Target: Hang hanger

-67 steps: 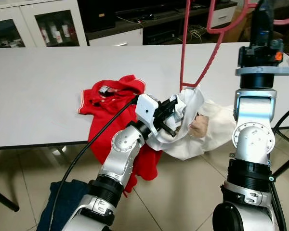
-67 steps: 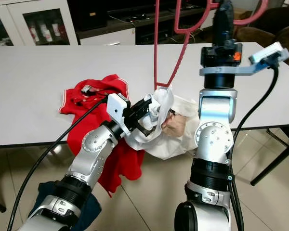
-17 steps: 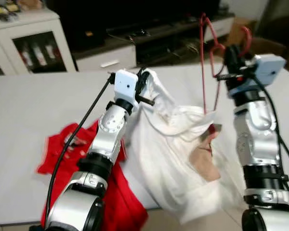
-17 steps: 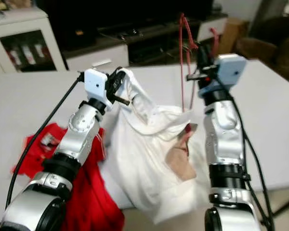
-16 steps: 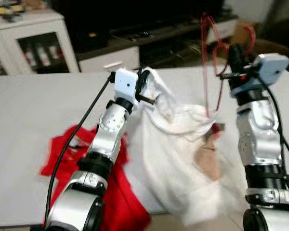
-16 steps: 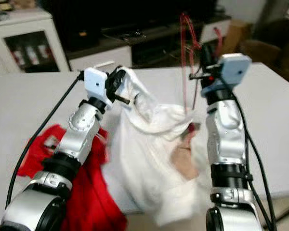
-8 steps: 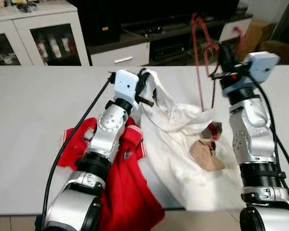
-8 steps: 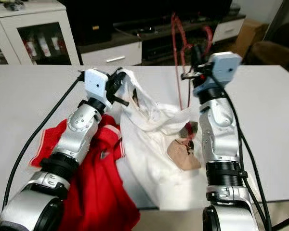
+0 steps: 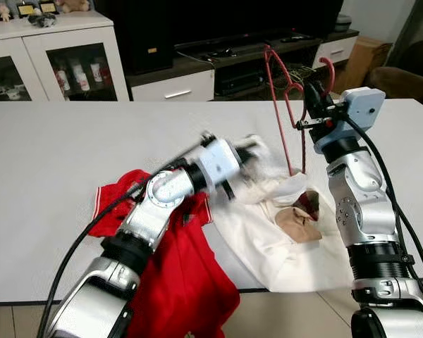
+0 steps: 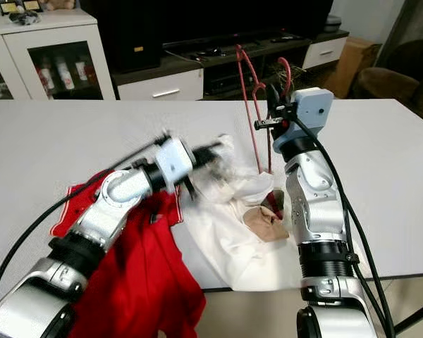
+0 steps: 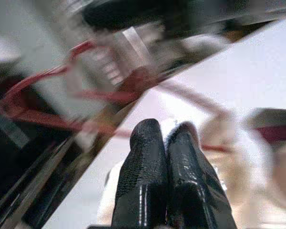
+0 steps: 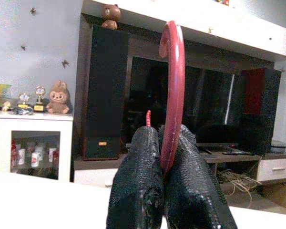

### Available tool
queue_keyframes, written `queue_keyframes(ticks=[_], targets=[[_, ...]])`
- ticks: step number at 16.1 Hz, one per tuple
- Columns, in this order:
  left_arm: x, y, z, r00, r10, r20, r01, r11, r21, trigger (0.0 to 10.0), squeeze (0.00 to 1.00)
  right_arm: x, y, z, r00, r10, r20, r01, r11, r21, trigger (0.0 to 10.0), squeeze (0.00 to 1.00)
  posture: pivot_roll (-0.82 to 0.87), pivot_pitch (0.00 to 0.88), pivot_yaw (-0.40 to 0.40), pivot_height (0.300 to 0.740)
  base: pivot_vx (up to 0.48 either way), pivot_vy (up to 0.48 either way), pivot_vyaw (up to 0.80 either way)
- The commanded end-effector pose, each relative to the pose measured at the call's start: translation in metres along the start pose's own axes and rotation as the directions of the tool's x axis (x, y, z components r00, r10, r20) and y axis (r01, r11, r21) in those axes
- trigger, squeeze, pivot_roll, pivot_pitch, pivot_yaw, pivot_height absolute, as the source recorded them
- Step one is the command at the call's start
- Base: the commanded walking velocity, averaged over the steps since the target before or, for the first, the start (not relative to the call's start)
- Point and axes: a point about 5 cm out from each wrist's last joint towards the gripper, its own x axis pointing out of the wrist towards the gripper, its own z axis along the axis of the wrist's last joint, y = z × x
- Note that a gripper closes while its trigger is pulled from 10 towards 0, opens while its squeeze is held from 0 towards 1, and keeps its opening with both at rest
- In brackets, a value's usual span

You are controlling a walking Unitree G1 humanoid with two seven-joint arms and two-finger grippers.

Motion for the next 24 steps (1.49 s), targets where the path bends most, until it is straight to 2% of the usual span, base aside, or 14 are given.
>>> queue_keyframes(ticks=[1,3,5,7,8,9,11,13,15,18,20,22,24], targets=[[0.0,-0.005,0.004,0.998,-0.064,0.021,0.063,0.998,0.029,10.0,0.0,-0.001,-0.003,-0.004,0.999,-0.012,-0.03,0.012,1.0,-0.008,0.0,0.0,0.03,0.019,0.021,0.74,0.0,0.0,0.0],[0.002,-0.014,0.001,0.994,-0.11,0.025,0.109,0.994,0.021,10.0,0.0,-0.001,0.001,-0.003,1.0,0.0,-0.027,0.0,1.0,0.011,0.0,0.0,0.02,0.021,0.025,0.74,0.0,0.0,0.0],[0.004,-0.03,-0.004,0.982,-0.189,0.023,0.189,0.982,-0.017,10.0,0.0,-0.002,0.01,-0.005,0.998,0.051,-0.03,-0.05,0.998,0.046,0.0,0.0,0.02,0.024,0.028,0.74,0.0,0.0,0.0],[0.003,-0.053,-0.014,0.947,-0.322,-0.014,0.321,0.946,-0.053,10.0,0.0,-0.005,0.016,-0.001,0.995,0.102,0.003,-0.102,0.992,0.081,0.0,0.0,0.02,0.032,0.031,0.74,0.0,0.0,0.0],[0.002,-0.056,-0.017,0.939,-0.343,-0.027,0.341,0.938,-0.057,10.0,0.0,-0.005,0.017,0.001,0.994,0.108,0.014,-0.109,0.99,0.085,0.0,0.0,0.02,0.034,0.032,0.74,0.0,0.0,0.0],[-0.004,-0.068,-0.027,0.902,-0.422,-0.094,0.42,0.907,-0.044,10.0,0.0,-0.004,0.018,0.017,0.986,0.119,0.113,-0.132,0.985,0.115,0.0,0.0,0.02,0.041,0.037,0.74,0.0,0.0,0.0],[-0.013,-0.083,-0.037,0.846,-0.512,-0.148,0.508,0.859,-0.062,10.0,0.0,-0.006,0.018,0.043,0.955,0.109,0.278,-0.162,0.971,0.178,0.0,0.0,0.01,0.054,0.046,0.74,0.0,0.0,0.0],[-0.017,-0.088,-0.04,0.825,-0.541,-0.163,0.536,0.841,-0.075,10.0,0.0,-0.009,0.014,0.054,0.932,0.069,0.356,-0.149,0.968,0.201,0.0,0.0,0.02,0.058,0.047,0.74,0.0,0.0,0.0],[-0.02,-0.092,-0.044,0.811,-0.557,-0.18,0.55,0.83,-0.092,10.0,0.0,-0.01,0.004,0.07,0.89,-0.043,0.454,-0.091,0.959,0.269,0.0,0.0,0.01,0.062,0.049,0.74,0.0,0.0,0.0],[-0.022,-0.097,-0.048,0.796,-0.573,-0.196,0.564,0.819,-0.107,10.0,0.0,-0.002,-0.008,0.083,0.844,-0.194,0.499,-0.038,0.908,0.417,0.0,0.0,0.01,0.064,0.048,0.74,0.0,0.0,0.0],[-0.023,-0.098,-0.049,0.793,-0.574,-0.203,0.564,0.818,-0.111,10.0,0.0,0.001,-0.01,0.086,0.831,-0.219,0.511,-0.032,0.899,0.437,0.0,0.0,0.01,0.062,0.044,0.74,0.0,0.0,0.0],[-0.023,-0.096,-0.05,0.805,-0.554,-0.211,0.544,0.832,-0.111,10.0,0.0,0.003,-0.015,0.092,0.817,-0.234,0.527,-0.02,0.902,0.432,0.0,0.0,0.02,0.061,0.039,0.74,0.0,0.0,0.0],[-0.021,-0.091,-0.049,0.842,-0.498,-0.205,0.488,0.867,-0.099,10.0,0.0,0.003,-0.019,0.094,0.811,-0.244,0.531,-0.012,0.901,0.433,0.0,0.0,0.02,0.06,0.036,0.74,0.0,0.0,0.0]])
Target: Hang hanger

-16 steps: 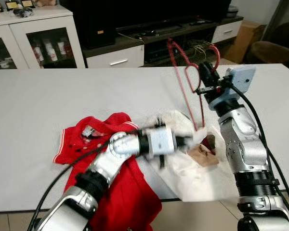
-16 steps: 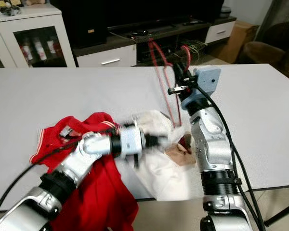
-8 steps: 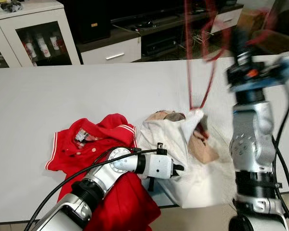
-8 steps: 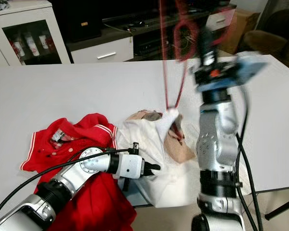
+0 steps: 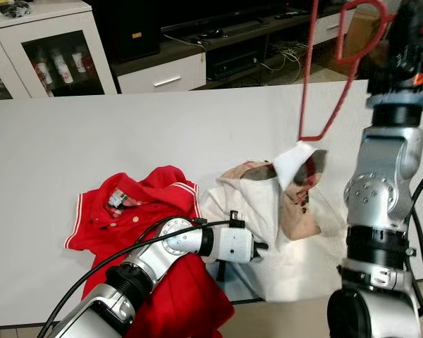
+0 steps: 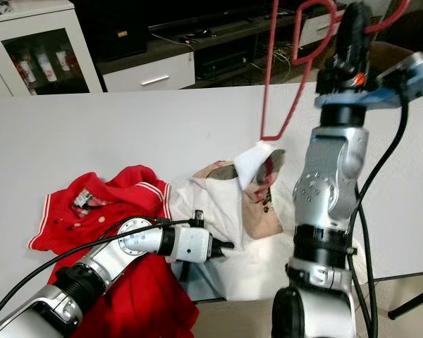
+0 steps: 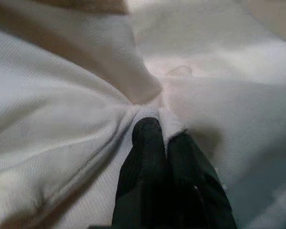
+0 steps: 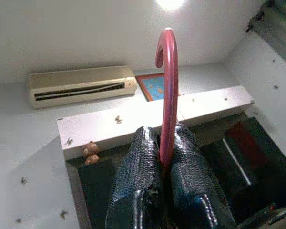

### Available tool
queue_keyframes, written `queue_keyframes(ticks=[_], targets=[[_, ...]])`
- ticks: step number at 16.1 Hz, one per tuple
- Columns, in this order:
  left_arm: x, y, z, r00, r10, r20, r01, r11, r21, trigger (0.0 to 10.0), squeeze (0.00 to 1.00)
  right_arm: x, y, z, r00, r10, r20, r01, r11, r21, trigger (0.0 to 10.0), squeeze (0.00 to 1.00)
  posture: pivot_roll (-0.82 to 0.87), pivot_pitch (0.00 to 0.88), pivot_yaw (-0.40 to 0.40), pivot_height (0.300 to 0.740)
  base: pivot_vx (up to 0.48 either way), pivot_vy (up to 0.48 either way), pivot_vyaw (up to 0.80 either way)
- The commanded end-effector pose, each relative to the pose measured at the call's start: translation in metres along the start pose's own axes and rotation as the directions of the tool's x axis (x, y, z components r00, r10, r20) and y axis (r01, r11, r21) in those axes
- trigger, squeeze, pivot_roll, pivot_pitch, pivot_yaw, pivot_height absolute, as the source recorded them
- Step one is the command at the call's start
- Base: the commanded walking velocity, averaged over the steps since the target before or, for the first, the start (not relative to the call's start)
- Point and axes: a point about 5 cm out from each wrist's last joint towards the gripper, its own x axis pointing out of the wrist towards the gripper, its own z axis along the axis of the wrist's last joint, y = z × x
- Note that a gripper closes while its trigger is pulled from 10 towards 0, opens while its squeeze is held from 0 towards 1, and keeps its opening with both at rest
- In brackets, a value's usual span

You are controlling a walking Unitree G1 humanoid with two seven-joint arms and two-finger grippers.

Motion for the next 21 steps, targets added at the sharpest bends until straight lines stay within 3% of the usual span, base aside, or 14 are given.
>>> queue_keyframes(ticks=[1,2,3,4,8,12,13,15,16,17,21], targets=[[-0.004,0.01,0.0,0.994,0.108,0.018,-0.107,0.994,-0.027,10.0,0.0,0.005,0.002,0.007,0.999,0.009,0.041,-0.009,1.0,0.007,0.0,0.0,0.02,0.06,0.036,0.74,0.0,0.0,0.0],[-0.013,0.039,0.016,0.926,0.346,0.151,-0.327,0.935,-0.138,10.0,0.14,0.001,0.004,0.003,1.0,0.014,0.026,-0.014,1.0,-0.001,0.0,0.0,0.01,0.057,0.033,0.74,0.0,0.0,0.0],[-0.022,0.051,0.022,0.878,0.43,0.208,-0.394,0.898,-0.196,10.0,1.0,-0.002,0.005,0.001,1.0,0.021,0.016,-0.021,1.0,-0.007,0.0,0.0,0.01,0.05,0.031,0.74,0.0,0.0,0.0],[-0.027,0.055,0.024,0.86,0.454,0.234,-0.408,0.886,-0.22,10.0,1.0,-0.003,0.005,-0.001,1.0,0.021,0.013,-0.021,1.0,-0.007,0.0,0.0,0.02,0.047,0.031,0.74,0.0,0.0,0.0],[-0.037,0.055,0.026,0.851,0.43,0.302,-0.354,0.894,-0.274,10.0,1.0,-0.004,0.002,-0.003,1.0,0.011,0.005,-0.011,1.0,-0.011,0.0,0.0,0.02,0.034,0.03,0.74,0.0,0.0,0.0],[-0.044,0.061,0.041,0.813,0.432,0.391,-0.364,0.901,-0.238,10.0,1.0,-0.006,0.002,-0.004,1.0,0.008,0.003,-0.008,1.0,-0.016,0.0,0.0,0.02,0.029,0.034,0.74,0.0,0.0,0.0],[-0.049,0.073,0.048,0.763,0.506,0.403,-0.46,0.862,-0.211,10.0,1.0,-0.007,0.001,-0.004,1.0,0.005,0.001,-0.005,1.0,-0.018,0.0,0.0,0.02,0.028,0.036,0.74,0.0,0.0,0.0],[-0.057,0.084,0.057,0.725,0.542,0.425,-0.528,0.834,-0.162,10.0,1.0,-0.007,-0.001,-0.005,1.0,-0.014,0.0,0.014,0.999,-0.03,0.0,0.0,0.02,0.023,0.04,0.74,0.0,0.0,0.0],[-0.059,0.086,0.059,0.741,0.515,0.43,-0.501,0.851,-0.156,10.0,0.11,-0.007,-0.004,-0.005,1.0,-0.026,-0.002,0.026,0.999,-0.04,0.0,0.0,0.02,0.023,0.04,0.74,0.0,0.0,0.0],[-0.06,0.086,0.06,0.751,0.499,0.433,-0.484,0.861,-0.154,10.0,0.0,-0.007,-0.006,-0.005,0.999,-0.035,-0.005,0.035,0.998,-0.05,0.0,0.0,0.01,0.018,0.042,0.74,0.0,0.0,0.0],[-0.064,0.093,0.066,0.73,0.513,0.451,-0.513,0.848,-0.134,10.0,0.0,-0.006,-0.006,-0.004,0.999,-0.032,0.001,0.032,0.998,-0.048,0.0,0.0,0.01,0.01,0.044,0.74,0.0,0.0,0.0]])
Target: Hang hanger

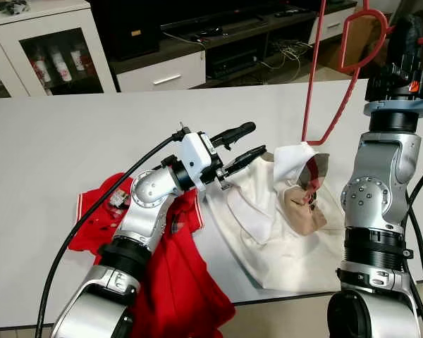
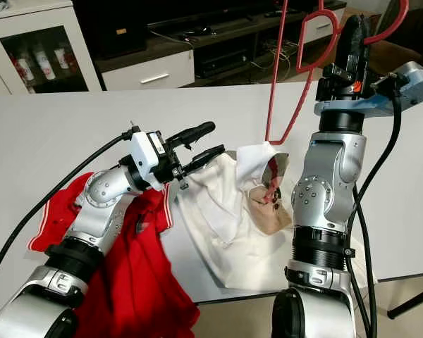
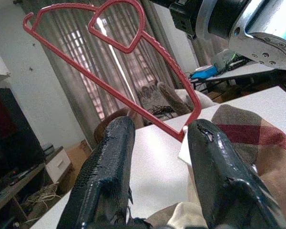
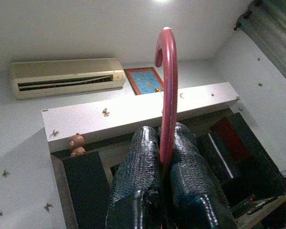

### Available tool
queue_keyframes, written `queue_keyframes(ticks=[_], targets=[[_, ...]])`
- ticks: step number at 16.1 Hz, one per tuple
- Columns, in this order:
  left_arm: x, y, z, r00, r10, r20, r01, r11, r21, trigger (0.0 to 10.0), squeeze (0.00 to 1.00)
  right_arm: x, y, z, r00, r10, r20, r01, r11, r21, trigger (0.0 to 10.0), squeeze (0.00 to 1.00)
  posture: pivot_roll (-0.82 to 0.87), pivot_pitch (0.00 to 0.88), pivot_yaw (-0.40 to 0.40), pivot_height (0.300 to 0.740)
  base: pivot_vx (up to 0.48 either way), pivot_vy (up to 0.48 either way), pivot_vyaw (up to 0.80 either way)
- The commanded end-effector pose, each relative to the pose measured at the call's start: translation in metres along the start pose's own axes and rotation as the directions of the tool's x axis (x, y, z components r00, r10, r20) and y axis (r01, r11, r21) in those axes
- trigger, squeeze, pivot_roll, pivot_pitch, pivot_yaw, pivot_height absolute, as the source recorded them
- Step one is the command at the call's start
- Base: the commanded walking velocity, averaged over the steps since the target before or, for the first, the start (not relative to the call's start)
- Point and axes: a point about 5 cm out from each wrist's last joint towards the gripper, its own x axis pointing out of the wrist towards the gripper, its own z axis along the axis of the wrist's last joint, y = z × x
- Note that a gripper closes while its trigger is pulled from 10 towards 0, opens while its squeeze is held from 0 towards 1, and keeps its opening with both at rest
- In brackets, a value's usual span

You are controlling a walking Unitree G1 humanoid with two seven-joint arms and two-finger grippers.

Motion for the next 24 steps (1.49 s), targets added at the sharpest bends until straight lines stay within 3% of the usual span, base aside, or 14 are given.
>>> queue_keyframes(ticks=[1,5,6,10,15,17,21,23,24], targets=[[0.008,0.0,0.007,0.999,-0.023,0.025,0.022,0.999,0.036,10.0,0.0,0.003,0.013,0.005,0.997,0.07,0.033,-0.071,0.997,0.038,0.0,0.0,0.02,0.008,0.045,0.74,0.0,0.0,0.0],[0.02,-0.013,0.004,0.997,-0.07,0.038,0.072,0.997,-0.036,10.0,0.0,0.0,0.046,0.001,0.968,0.25,0.034,-0.252,0.965,0.077,0.0,0.0,0.02,0.008,0.044,0.74,0.0,0.0,0.0],[0.025,-0.023,-0.002,0.993,-0.117,0.027,0.119,0.99,-0.081,10.0,0.0,0.0,0.061,0.002,0.945,0.325,0.043,-0.328,0.94,0.093,0.0,0.0,0.02,0.008,0.046,0.74,0.0,0.0,0.0],[0.03,-0.032,-0.008,0.989,-0.148,-0.003,0.146,0.98,-0.133,10.0,0.0,-0.002,0.07,0.005,0.928,0.369,0.051,-0.372,0.925,0.083,0.0,0.0,0.02,0.009,0.048,0.74,0.0,0.0,0.0],[0.03,-0.032,-0.011,0.99,-0.133,-0.036,0.128,0.984,-0.124,10.0,0.0,-0.003,0.073,0.009,0.924,0.377,0.063,-0.381,0.921,0.085,0.0,0.0,0.02,0.002,0.046,0.74,0.0,0.0,0.0],[0.029,-0.031,-0.011,0.991,-0.131,-0.028,0.126,0.984,-0.129,0.0,0.0,-0.002,0.075,0.01,0.923,0.379,0.069,-0.384,0.919,0.087,0.0,0.0,0.02,0.001,0.044,0.74,0.0,0.0,0.0],[0.029,-0.037,-0.006,0.986,-0.163,0.026,0.165,0.977,-0.136,0.0,0.0,-0.001,0.076,0.011,0.925,0.375,0.066,-0.379,0.922,0.075,0.0,0.0,0.02,0.003,0.039,0.74,0.0,0.0,0.0],[0.03,-0.04,-0.004,0.984,-0.173,0.045,0.178,0.976,-0.127,0.0,0.0,0.0,0.07,0.009,0.94,0.336,0.055,-0.338,0.941,0.019,0.0,0.0,0.02,0.004,0.038,0.74,0.0,0.0,0.0],[0.033,-0.041,0.002,0.983,-0.16,0.088,0.171,0.977,-0.128,0.0,0.0,0.002,0.062,0.009,0.954,0.293,0.056,-0.289,0.955,-0.072,0.0,0.0,0.02,0.006,0.033,0.74,0.0,0.0,0.0]])
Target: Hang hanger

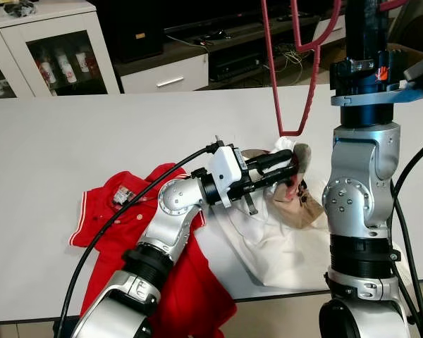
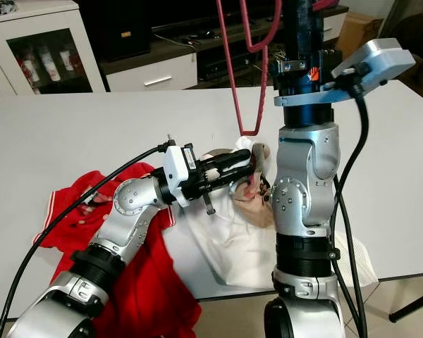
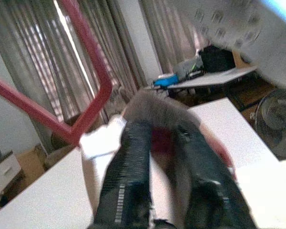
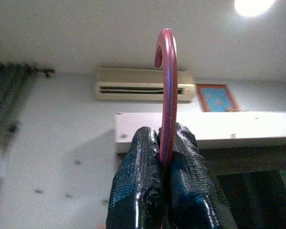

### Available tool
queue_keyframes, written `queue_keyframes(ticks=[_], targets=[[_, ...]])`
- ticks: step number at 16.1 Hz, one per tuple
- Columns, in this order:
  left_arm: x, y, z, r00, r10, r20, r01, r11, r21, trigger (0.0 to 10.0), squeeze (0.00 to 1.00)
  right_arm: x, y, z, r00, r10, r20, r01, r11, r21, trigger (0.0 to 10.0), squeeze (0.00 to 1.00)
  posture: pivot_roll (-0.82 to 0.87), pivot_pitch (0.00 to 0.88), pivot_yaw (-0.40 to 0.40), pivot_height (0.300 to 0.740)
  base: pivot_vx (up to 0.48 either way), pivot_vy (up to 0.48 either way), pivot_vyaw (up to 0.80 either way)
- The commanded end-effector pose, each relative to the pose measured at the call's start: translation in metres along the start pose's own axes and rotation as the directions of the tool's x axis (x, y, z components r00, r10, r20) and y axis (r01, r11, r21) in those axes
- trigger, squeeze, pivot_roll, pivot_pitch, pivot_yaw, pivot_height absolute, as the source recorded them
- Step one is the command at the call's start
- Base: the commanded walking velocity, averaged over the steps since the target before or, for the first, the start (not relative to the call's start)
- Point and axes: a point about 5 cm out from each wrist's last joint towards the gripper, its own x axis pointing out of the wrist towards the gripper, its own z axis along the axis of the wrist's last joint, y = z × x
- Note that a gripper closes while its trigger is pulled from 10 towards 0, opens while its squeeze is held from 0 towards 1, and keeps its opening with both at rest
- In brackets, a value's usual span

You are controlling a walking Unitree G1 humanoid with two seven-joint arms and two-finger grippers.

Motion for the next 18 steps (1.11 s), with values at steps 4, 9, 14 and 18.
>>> queue_keyframes(ticks=[4,9,14,18], targets=[[0.008,0.005,0.02,0.992,0.034,0.12,-0.037,0.999,0.021,0.0,0.0,-0.002,0.018,-0.001,0.992,0.129,-0.001,-0.128,0.981,-0.144,0.0,0.0,0.02,0.008,0.03,0.74,0.0,0.0,0.0],[0.007,0.004,0.02,0.993,0.033,0.11,-0.034,0.999,0.007,0.0,0.0,-0.001,0.022,-0.001,0.99,0.139,0.014,-0.134,0.973,-0.189,0.0,0.0,0.02,0.009,0.032,0.74,0.0,0.0,0.0],[-0.003,0.01,0.004,0.992,0.127,0.004,-0.127,0.992,0.017,10.0,1.0,0.004,0.008,0.008,0.996,0.063,0.058,-0.047,0.967,-0.251,0.0,0.0,0.02,0.011,0.034,0.74,0.0,0.0,0.0],[-0.015,0.02,0.004,0.976,0.22,-0.004,-0.219,0.975,0.044,10.0,1.0,0.004,0.008,0.011,0.996,0.061,0.062,-0.043,0.967,-0.251,0.0,0.0,0.02,0.013,0.033,0.74,0.0,0.0,0.0]])
